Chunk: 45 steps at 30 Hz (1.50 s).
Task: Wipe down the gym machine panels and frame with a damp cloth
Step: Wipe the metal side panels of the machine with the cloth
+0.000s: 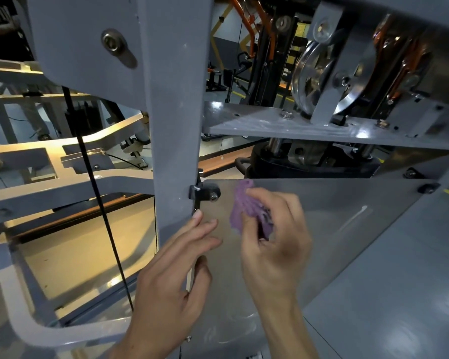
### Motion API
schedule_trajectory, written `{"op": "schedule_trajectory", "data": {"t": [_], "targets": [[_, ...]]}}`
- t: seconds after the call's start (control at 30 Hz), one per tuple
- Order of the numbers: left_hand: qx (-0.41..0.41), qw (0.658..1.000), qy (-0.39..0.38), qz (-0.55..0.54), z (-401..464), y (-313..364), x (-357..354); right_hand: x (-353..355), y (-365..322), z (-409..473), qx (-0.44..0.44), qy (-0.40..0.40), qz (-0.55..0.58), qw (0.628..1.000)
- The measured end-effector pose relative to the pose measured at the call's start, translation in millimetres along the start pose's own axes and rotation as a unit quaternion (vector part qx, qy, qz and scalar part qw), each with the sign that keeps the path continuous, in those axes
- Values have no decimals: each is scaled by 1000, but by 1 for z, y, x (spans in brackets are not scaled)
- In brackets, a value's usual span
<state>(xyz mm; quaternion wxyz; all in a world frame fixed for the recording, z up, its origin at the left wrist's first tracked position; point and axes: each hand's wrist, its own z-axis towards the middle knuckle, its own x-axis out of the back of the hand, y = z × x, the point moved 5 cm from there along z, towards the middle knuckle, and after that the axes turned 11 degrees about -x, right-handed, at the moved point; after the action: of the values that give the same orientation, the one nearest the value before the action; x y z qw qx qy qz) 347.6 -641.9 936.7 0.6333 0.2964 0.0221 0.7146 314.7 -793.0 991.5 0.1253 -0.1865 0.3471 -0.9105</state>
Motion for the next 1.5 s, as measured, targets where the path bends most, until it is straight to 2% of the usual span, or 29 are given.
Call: {"op": "schedule_trajectory", "data": {"t": [0.2, 0.4, 0.53, 0.63, 0.73, 0.8, 0.87, 0.93, 1.07, 1.27, 1.43, 1.5], "targets": [[-6, 1000, -10, 0, 3, -2, 1, 32, 29, 21, -35, 104, 3, 994], [-13, 1000, -9, 2, 4, -4, 0, 0, -13, 5, 7, 4, -11, 1000], [-17, 1000, -11, 3, 4, -7, 2, 29, 7, 33, -6, 82, -8, 997], [-22, 1000, -9, 6, 3, -8, 1, 31, 9, 42, -8, 89, -45, 995], [-26, 1000, -8, 8, 5, -9, 1, 4, -22, 24, 62, 35, -58, 996], [-26, 1000, -5, 10, 6, -9, 1, -15, -40, 12, 73, -35, -51, 995], [-29, 1000, 1, 7, 7, -9, 2, -18, -43, 13, 78, -68, -44, 994], [-31, 1000, 2, -1, 6, -10, 2, -4, -32, 22, 92, -33, -45, 994], [-37, 999, -1, 1, 6, -9, 2, 13, -13, 32, 54, 47, -57, 996], [-44, 999, 7, 4, 8, -10, 3, -26, -51, 7, 97, -92, -30, 991], [-37, 999, 10, -7, 8, -10, 4, 7, -23, 21, 119, -7, 9, 993], [-40, 999, 6, -7, 8, -10, 3, 3, -28, 17, 127, 0, 17, 992]]}}
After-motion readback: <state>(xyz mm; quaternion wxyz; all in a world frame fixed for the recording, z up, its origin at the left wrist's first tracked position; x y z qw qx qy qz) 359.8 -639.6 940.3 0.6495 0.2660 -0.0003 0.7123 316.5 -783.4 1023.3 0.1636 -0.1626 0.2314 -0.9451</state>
